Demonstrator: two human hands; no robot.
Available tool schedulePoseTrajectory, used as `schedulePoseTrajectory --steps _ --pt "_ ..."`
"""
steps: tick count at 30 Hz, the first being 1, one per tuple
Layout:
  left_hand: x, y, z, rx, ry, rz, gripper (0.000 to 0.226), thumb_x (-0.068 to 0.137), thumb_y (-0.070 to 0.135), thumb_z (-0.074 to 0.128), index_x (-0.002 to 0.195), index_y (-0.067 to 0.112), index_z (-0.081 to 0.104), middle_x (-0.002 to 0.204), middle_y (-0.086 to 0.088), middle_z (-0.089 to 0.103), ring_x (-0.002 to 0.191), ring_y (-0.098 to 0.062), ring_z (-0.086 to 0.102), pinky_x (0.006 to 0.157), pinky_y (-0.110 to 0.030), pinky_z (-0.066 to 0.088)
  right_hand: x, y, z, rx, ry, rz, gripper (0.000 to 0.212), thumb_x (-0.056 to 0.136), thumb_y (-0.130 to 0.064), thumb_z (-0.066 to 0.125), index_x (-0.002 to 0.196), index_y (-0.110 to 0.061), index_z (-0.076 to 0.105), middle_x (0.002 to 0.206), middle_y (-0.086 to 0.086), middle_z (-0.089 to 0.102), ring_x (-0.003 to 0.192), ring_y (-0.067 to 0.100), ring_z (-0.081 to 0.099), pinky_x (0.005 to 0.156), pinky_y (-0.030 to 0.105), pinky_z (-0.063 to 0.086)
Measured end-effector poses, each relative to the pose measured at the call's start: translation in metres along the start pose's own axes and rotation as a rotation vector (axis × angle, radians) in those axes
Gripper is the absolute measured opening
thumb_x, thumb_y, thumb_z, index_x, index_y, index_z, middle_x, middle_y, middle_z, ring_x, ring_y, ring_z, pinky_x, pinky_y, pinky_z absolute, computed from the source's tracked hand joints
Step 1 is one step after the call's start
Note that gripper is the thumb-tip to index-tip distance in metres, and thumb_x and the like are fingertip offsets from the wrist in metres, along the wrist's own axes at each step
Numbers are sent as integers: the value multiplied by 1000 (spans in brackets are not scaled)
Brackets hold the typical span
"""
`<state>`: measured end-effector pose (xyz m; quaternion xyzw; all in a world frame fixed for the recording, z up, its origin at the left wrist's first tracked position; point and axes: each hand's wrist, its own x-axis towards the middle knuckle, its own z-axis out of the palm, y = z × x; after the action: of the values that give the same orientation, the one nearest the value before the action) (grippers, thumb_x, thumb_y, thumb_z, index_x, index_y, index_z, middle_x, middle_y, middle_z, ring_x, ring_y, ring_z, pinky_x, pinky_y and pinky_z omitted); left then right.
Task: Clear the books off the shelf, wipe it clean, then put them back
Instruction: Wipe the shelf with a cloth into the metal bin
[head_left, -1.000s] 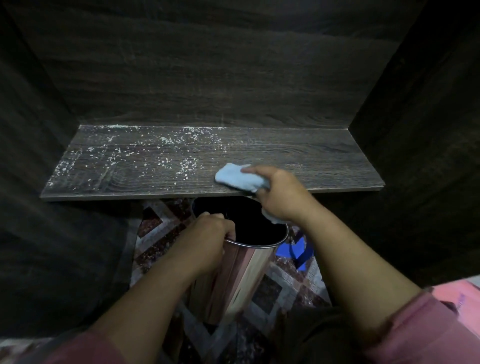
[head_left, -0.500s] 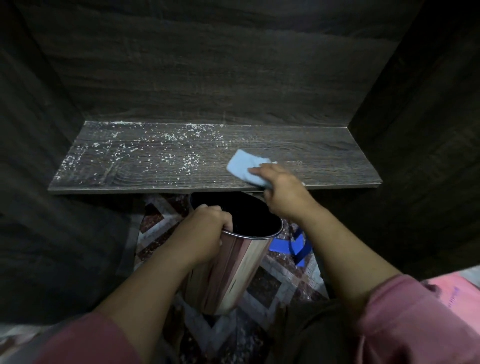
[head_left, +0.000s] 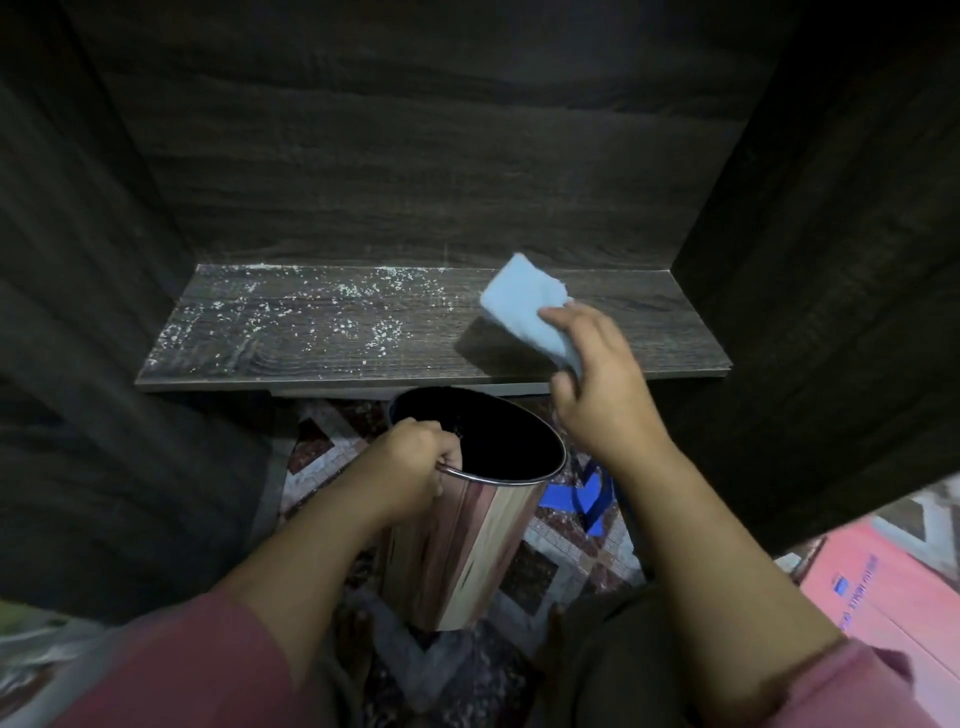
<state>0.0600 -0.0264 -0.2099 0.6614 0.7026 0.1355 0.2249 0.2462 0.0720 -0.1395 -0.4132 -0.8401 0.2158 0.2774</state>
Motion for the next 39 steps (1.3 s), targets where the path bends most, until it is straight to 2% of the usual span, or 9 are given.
schedulePoseTrajectory --steps 5,8,15,17,19,21,24,33,39 --pt "0 -4 2 -13 34 26 25 70 -1 67 76 23 64 76 12 49 87 -15 49 78 -32 44 7 16 34 -248 -356 106 54 89 -2 50 135 -28 52 142 4 44 127 25 45 102 36 41" --pt "1 -10 6 -23 54 33 28 69 -3 64 74 24 63 77 11 53 86 -14 49 77 -36 46 22 15 36 -137 -196 -19 57 84 -1 53 136 -24 51 138 5 48 126 26 45 104 37 40" --pt "5 -14 19 27 90 48 25 70 -1 69 79 22 65 84 9 54 84 -15 47 72 -32 44 50 31 58 -491 -301 -208 71 89 1 47 147 -38 34 161 -5 19 150 26 -1 116 55 -9" --pt "7 -15 19 12 101 44 25 70 -2 69 78 21 64 83 8 55 82 -14 45 70 -30 42 39 21 57 -448 -268 -261 64 83 -5 50 141 -31 47 158 3 27 148 31 7 117 54 -1" --pt "10 -17 19 -9 132 57 25 68 -4 69 75 20 64 80 6 55 77 -15 44 69 -30 40 22 5 50 -361 -182 -261 53 74 -16 51 125 -23 61 138 7 49 136 34 33 112 49 28" --pt "12 -17 19 -9 151 71 25 67 -4 67 74 20 63 79 3 57 75 -16 45 70 -32 42 -2 -5 46 -432 -326 -203 47 77 -27 55 123 -25 60 126 3 52 122 27 42 99 38 39" --pt "15 -10 16 -20 162 81 27 69 -1 65 73 25 60 79 4 57 76 -16 45 73 -35 43 -28 0 50 -566 -530 -86 54 80 -35 65 131 -24 51 125 2 49 119 24 43 97 35 35" --pt "25 0 5 -65 178 62 37 71 0 72 74 34 57 76 14 51 81 -13 48 72 -28 38 -17 19 60 -402 -450 -155 29 83 -30 64 105 -12 61 101 7 57 102 27 49 84 35 37" --pt "49 -11 -45 45 215 -76 43 72 3 59 106 28 69 104 4 60 104 -16 53 93 -26 43 -6 26 57 -421 -534 -172 33 79 -26 66 111 -19 60 111 0 57 108 22 47 83 32 34"
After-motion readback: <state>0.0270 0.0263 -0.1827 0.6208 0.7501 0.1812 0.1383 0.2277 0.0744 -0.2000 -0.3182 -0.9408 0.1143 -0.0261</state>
